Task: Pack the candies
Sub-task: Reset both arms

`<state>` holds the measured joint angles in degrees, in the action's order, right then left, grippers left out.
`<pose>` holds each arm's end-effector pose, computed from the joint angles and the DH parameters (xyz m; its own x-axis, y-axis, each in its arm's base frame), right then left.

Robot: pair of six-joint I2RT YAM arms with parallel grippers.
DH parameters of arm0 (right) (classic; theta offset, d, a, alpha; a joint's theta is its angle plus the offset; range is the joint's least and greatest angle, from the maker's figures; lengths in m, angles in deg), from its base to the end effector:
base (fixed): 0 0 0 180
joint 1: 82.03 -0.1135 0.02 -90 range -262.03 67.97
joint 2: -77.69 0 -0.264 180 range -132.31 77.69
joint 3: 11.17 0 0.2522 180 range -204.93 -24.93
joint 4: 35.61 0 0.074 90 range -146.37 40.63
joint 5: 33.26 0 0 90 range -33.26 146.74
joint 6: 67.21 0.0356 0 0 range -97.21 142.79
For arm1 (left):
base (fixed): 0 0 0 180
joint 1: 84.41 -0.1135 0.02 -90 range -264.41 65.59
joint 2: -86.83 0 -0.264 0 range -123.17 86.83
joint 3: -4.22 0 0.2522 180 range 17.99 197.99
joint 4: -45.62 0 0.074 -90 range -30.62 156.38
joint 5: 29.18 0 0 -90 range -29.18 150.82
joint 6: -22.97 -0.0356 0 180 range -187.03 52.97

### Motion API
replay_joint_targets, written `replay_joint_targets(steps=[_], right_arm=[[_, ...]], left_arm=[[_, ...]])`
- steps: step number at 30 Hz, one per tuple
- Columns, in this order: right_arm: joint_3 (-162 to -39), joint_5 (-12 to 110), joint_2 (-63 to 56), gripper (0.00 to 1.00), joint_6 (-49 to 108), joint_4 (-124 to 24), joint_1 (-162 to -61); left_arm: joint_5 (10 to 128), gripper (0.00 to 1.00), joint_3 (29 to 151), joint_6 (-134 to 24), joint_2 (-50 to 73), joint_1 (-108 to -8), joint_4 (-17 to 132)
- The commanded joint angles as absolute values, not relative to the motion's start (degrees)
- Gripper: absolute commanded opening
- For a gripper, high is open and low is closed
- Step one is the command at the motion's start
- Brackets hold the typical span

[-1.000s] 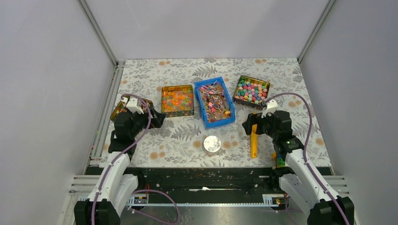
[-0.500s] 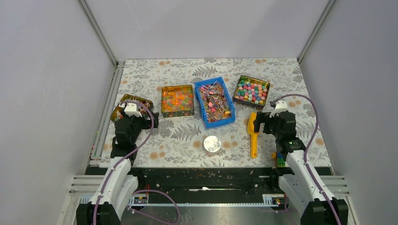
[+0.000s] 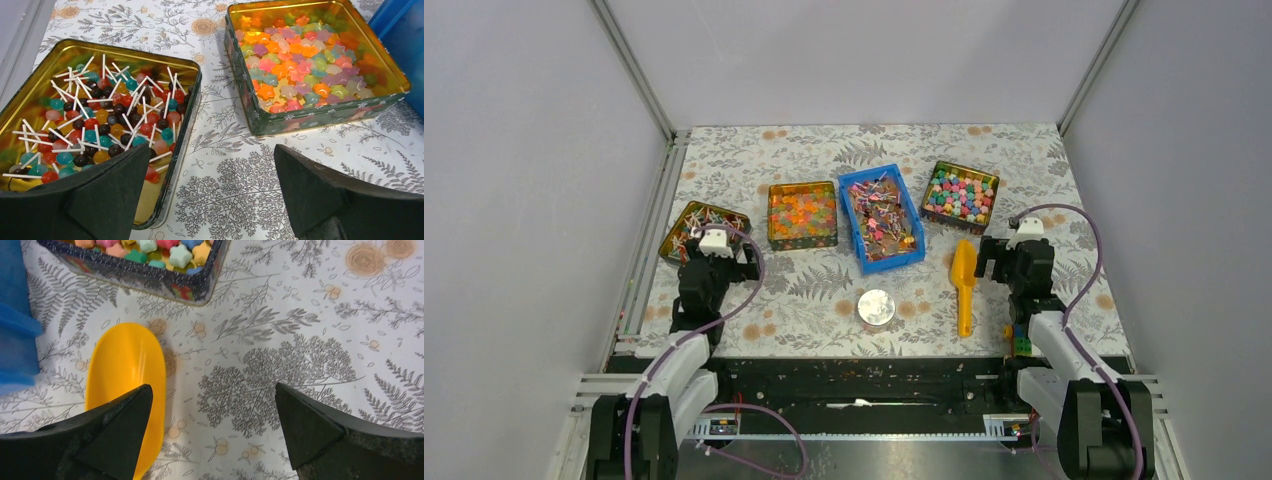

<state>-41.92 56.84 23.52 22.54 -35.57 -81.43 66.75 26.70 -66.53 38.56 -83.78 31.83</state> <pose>0.1975 -0.0021 0.1838 -0.3969 -0.0002 -0.9179 0.0103 0.9999 -0.0047 0.1783 -0.0056 0.1780 -0.2089 -0.0064 -0.9779 0.1102 0.9935 -0.0300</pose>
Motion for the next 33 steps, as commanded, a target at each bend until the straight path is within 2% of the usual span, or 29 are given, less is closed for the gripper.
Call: replay_joint_targets(steps=[1,9,12,16,19,26,29,33], right_arm=[[-41.3,58.3,21.0,1.0,19.7,-24.5,-80.3],[-42.4,55.2,16.5,1.0,17.7,-20.5,-79.8],[-43.1,54.9,14.9,1.0,17.8,-19.1,-79.7],[-43.7,54.4,13.5,1.0,17.7,-17.9,-79.7],[-44.2,53.6,12.9,0.99,17.5,-17.8,-79.7],[-47.8,50.4,7.6,1.0,16.4,-16.1,-79.6],[-50.6,49.2,5.3,0.95,15.9,-19.3,-79.6],[-48.1,46.4,7.5,0.92,14.8,-17.1,-79.6]], left_arm=[[66.0,0.99,25.8,-69.1,35.4,-84.1,20.1],[69.7,0.99,28.8,-70.0,23.6,-84.2,8.6],[72.4,0.99,32.1,-68.9,19.8,-84.3,9.8],[74.0,0.99,28.6,-68.1,10.1,-84.3,-6.8],[76.2,0.99,30.6,-68.5,10.1,-84.3,-2.7],[76.1,0.99,30.0,-68.4,9.9,-84.3,-4.3],[76.2,0.99,30.3,-68.4,9.9,-84.3,-3.7],[76.2,0.99,30.2,-68.4,9.9,-84.3,-3.9]])
